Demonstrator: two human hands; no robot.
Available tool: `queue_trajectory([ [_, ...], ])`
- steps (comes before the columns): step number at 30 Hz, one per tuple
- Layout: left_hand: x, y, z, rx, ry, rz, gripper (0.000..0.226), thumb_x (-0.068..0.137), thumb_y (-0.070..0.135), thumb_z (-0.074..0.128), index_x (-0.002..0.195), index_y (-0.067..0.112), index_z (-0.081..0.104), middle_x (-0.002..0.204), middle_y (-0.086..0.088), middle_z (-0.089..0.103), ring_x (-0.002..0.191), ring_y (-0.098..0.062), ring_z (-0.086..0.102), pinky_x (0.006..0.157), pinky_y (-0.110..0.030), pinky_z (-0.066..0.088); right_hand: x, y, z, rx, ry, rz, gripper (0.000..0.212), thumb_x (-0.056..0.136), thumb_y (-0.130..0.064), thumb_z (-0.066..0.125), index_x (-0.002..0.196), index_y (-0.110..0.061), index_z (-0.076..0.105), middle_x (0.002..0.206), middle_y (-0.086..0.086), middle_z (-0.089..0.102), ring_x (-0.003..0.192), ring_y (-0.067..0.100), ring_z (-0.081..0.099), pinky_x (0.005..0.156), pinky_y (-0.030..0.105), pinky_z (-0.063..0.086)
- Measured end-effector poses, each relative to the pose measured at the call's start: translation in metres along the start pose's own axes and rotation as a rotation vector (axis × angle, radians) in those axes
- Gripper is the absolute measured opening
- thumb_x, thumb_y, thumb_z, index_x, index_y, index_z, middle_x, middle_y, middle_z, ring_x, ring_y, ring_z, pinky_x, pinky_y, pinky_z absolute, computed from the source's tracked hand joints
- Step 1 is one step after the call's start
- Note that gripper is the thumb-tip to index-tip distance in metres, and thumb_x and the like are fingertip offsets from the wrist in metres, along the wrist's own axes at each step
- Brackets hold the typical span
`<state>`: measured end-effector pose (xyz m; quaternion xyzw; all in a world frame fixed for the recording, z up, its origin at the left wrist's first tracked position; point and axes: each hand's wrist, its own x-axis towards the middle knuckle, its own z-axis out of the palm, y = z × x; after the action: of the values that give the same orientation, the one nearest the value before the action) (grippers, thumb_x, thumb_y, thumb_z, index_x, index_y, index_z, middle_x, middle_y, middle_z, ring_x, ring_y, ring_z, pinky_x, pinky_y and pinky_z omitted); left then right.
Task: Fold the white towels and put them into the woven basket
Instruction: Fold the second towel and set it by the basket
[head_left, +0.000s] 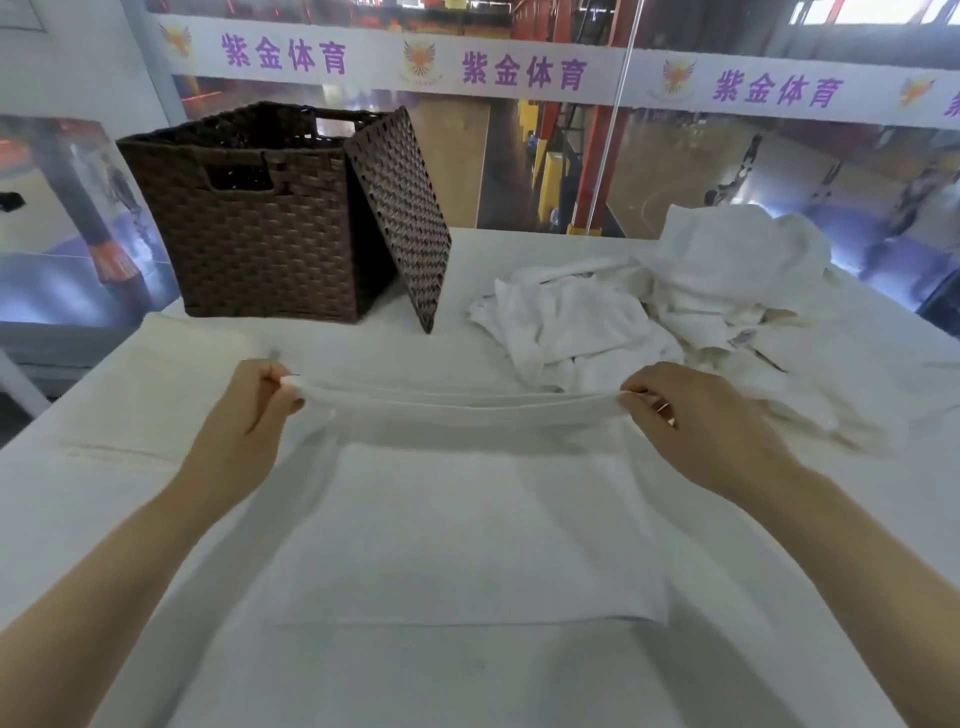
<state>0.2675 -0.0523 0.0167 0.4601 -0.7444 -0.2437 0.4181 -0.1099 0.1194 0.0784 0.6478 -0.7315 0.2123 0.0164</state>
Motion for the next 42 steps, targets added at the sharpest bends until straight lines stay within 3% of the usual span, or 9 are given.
queue_trajectory([
  [3,-0.035,-0.003,-0.005,-0.02,-0.024,-0.004,0.005,0.101,0.023,0.048,0.096,0.023,0.049,0.103,0.001,0.065,0.092,-0.009,0.059,0.077,-0.006,0.039,-0.032,0.002,0.008,0.003,0.026,-0.031,0.018,0.097,-0.037,0.05,0.096,-0.026,0.064,0.089,-0.014,0.061,0.077,0.006,0.061,0.067,0.025,0.048],
  [10,-0.104,0.003,-0.017,-0.096,-0.106,-0.002,0.019,0.091,0.047,0.041,0.102,0.035,0.051,0.113,0.018,0.063,0.105,0.003,0.059,0.084,-0.008,0.043,-0.093,-0.002,0.02,0.064,0.056,-0.091,0.019,0.1,-0.04,0.044,0.095,-0.029,0.058,0.096,-0.017,0.056,0.08,0.006,0.058,0.065,0.011,0.042],
  [15,-0.14,-0.015,-0.018,-0.037,-0.252,-0.062,0.012,0.101,0.032,0.041,0.105,0.039,0.05,0.119,0.027,0.058,0.104,0.006,0.057,0.083,-0.012,0.042,-0.133,0.005,0.048,0.128,-0.075,-0.057,0.02,0.1,-0.046,0.035,0.095,-0.037,0.052,0.101,-0.019,0.05,0.084,0.004,0.057,0.073,0.021,0.046],
  [19,-0.152,-0.028,-0.021,0.049,-0.329,-0.011,0.035,0.098,0.012,0.045,0.11,0.045,0.046,0.125,0.03,0.053,0.115,0.008,0.053,0.092,-0.003,0.036,-0.153,0.009,0.061,0.125,-0.159,0.008,0.012,0.096,-0.041,0.042,0.096,-0.036,0.053,0.111,-0.025,0.048,0.092,0.003,0.057,0.076,0.021,0.046],
  [22,-0.155,-0.033,-0.023,0.127,-0.386,0.045,0.019,0.094,0.039,0.041,0.112,0.041,0.045,0.128,0.031,0.049,0.114,0.005,0.053,0.094,-0.012,0.039,-0.162,0.008,0.066,0.121,-0.201,0.031,0.006,0.094,-0.044,0.046,0.092,-0.041,0.051,0.119,-0.031,0.044,0.092,-0.008,0.054,0.074,0.005,0.037],
  [26,-0.155,-0.033,-0.027,0.233,-0.417,0.151,0.033,0.092,0.065,0.028,0.112,0.042,0.041,0.128,0.033,0.045,0.108,0.002,0.054,0.085,-0.024,0.046,-0.168,0.009,0.072,0.156,-0.222,0.082,0.016,0.085,-0.05,0.059,0.095,-0.041,0.05,0.125,-0.036,0.04,0.098,-0.01,0.051,0.075,0.002,0.036],
  [33,-0.153,-0.033,-0.031,0.272,-0.478,0.244,0.031,0.098,0.058,0.029,0.096,0.031,0.045,0.117,0.016,0.048,0.121,-0.001,0.05,0.093,-0.017,0.04,-0.172,0.009,0.08,0.227,-0.168,0.133,0.047,0.086,-0.039,0.066,0.126,-0.043,0.042,0.122,-0.036,0.037,0.1,-0.008,0.047,0.08,0.015,0.038],
  [38,-0.154,-0.03,-0.028,0.332,-0.497,0.251,0.049,0.087,0.07,0.042,0.125,0.041,0.052,0.126,0.023,0.042,0.125,0.015,0.037,0.095,0.0,0.028,-0.174,0.008,0.083,0.212,-0.159,0.135,0.039,0.086,-0.036,0.067,0.122,-0.032,0.054,0.128,-0.028,0.042,0.11,-0.01,0.045,0.087,0.011,0.035],
  [42,-0.154,-0.036,-0.028,0.383,-0.472,0.278,0.047,0.088,0.073,0.036,0.108,0.038,0.059,0.124,0.021,0.046,0.129,0.012,0.036,0.096,-0.016,0.041,-0.173,0.013,0.08,0.15,-0.148,0.166,0.04,0.083,-0.05,0.062,0.118,-0.031,0.058,0.129,-0.028,0.044,0.112,-0.001,0.053,0.09,0.018,0.039],
])
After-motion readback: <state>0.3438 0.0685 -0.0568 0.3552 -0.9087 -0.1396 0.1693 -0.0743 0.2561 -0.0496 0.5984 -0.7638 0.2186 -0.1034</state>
